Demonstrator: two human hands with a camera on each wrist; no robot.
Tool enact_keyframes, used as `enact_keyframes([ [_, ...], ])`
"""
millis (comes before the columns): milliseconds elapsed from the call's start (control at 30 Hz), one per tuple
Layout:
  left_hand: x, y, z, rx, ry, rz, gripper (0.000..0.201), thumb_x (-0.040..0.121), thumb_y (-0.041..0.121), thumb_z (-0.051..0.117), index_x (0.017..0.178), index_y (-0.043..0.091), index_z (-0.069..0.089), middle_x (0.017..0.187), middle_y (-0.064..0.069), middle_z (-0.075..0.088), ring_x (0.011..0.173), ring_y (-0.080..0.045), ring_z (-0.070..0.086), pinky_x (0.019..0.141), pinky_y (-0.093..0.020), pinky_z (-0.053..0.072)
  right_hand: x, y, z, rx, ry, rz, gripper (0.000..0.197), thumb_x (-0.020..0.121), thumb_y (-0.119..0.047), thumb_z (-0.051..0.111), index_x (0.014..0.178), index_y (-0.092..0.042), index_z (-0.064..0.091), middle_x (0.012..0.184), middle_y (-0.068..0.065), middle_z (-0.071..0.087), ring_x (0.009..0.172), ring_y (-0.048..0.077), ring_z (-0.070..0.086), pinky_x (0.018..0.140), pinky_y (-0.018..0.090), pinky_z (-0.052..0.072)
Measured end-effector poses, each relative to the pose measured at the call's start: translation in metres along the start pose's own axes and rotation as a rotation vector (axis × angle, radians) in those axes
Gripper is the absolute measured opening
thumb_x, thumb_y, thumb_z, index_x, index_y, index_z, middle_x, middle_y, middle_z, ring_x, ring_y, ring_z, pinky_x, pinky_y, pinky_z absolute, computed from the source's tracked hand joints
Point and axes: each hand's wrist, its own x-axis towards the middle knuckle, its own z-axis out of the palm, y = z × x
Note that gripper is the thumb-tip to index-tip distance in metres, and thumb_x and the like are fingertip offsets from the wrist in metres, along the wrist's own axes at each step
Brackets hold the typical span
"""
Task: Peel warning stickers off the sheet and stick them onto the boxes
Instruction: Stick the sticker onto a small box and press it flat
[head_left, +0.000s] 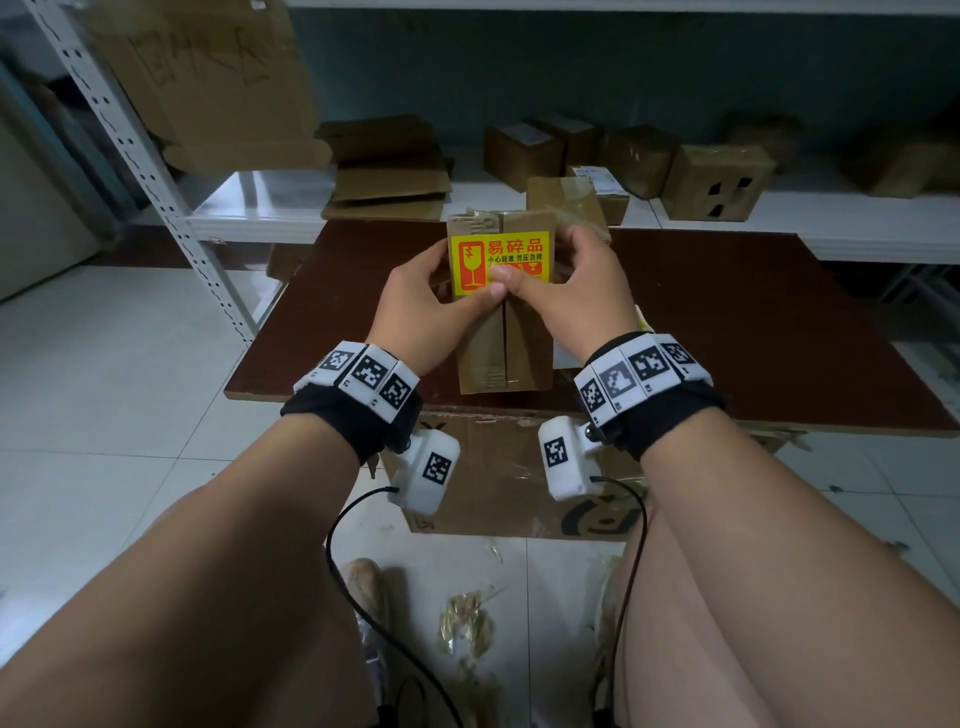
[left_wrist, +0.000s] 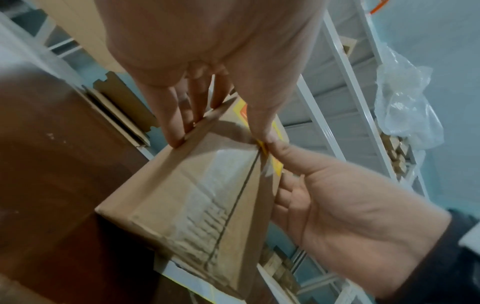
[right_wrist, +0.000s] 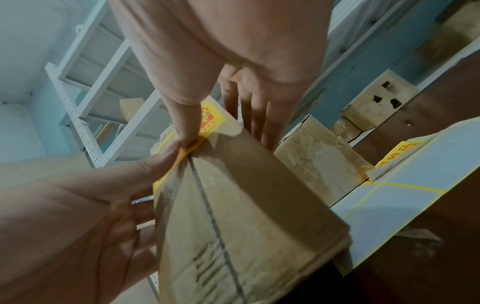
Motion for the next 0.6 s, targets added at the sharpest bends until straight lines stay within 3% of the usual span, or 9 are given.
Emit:
enact_keyframes([
  [67,0.0026,-0.0022,0.0008,-0.104,0.038,-0.049,0.049,0.092,0.048,0.080,0.134,0.026,0.071,0.118,0.009,0.080,0.112,-0.006,0.074,0.105,-0.041,0.059,0.0018,0.0020,-0.0028,0.001,-0.039,-0.011,0.063,0.086,-0.036,0.089,0.138,-0.020,0.058,0.121,-0.016,0.064,0.106,-0.006,0.059,0.087,0.012,0.047],
  [133,0.0052,-0.0028,0.0011,-0.151,0.088,-0.096,0.061,0.090,0.060,0.075,0.136,0.021,0.071,0.118,0.005,0.080,0.109,-0.008,0.076,0.096,-0.039,0.061,0.0036,0.0033,-0.0071,-0.006,-0.096,-0.006,0.072,0.085,-0.027,0.090,0.146,-0.019,0.053,0.126,-0.017,0.059,0.114,-0.003,0.054,0.091,0.012,0.044],
  [200,0.0064,-0.0033,0.0005,-0.101,0.146,-0.124,0.074,0.081,0.076,0.073,0.133,0.023,0.072,0.118,0.007,0.080,0.111,-0.010,0.075,0.097,-0.043,0.062,0.0035,0.0036,-0.0090,-0.020,-0.158,-0.002,0.083,0.081,-0.021,0.094,0.151,-0.018,0.049,0.126,-0.021,0.054,0.111,-0.009,0.053,0.090,0.007,0.042],
  [233,0.0063,-0.0038,0.0003,-0.075,0.167,-0.131,0.077,0.077,0.079,0.075,0.131,0.024,0.072,0.118,0.008,0.079,0.113,-0.010,0.074,0.099,-0.046,0.061,0.0027,0.0037,-0.0089,-0.008,-0.176,-0.002,0.085,0.078,-0.022,0.096,0.149,-0.020,0.049,0.126,-0.023,0.057,0.108,-0.012,0.056,0.093,0.008,0.047],
  [300,0.0050,-0.0036,0.0004,-0.064,0.189,-0.137,0.077,0.074,0.077,0.079,0.128,0.024,0.072,0.117,0.008,0.078,0.113,-0.009,0.073,0.100,-0.047,0.061,0.0018,0.0059,-0.0067,0.061,-0.150,0.004,0.085,0.073,-0.031,0.099,0.144,-0.022,0.054,0.124,-0.018,0.067,0.111,-0.005,0.065,0.101,0.026,0.058],
  [333,0.0043,-0.0029,0.0010,-0.075,0.189,-0.141,0.076,0.074,0.076,0.079,0.127,0.023,0.072,0.116,0.007,0.078,0.112,-0.009,0.073,0.100,-0.047,0.062,0.0007,0.0057,-0.0060,0.079,-0.127,0.003,0.083,0.072,-0.036,0.099,0.141,-0.023,0.055,0.124,-0.016,0.068,0.112,-0.002,0.066,0.100,0.029,0.059],
  [433,0.0026,0.0001,0.0029,-0.094,0.178,-0.141,0.071,0.076,0.074,0.078,0.124,0.023,0.074,0.114,0.007,0.079,0.111,-0.008,0.074,0.101,-0.045,0.061,-0.0024,0.0037,-0.0053,0.028,-0.078,-0.022,0.079,0.076,-0.040,0.096,0.141,-0.022,0.055,0.126,-0.017,0.065,0.111,-0.005,0.061,0.092,0.019,0.051],
  [600,0.0040,-0.0008,0.0049,-0.097,0.187,-0.157,0.077,0.075,0.079,0.075,0.127,0.022,0.072,0.116,0.007,0.078,0.112,-0.008,0.073,0.102,-0.044,0.061,-0.0003,0.0053,-0.0072,-0.016,-0.092,-0.015,0.086,0.074,-0.032,0.098,0.145,-0.021,0.051,0.132,-0.015,0.061,0.119,0.003,0.057,0.099,0.024,0.047],
])
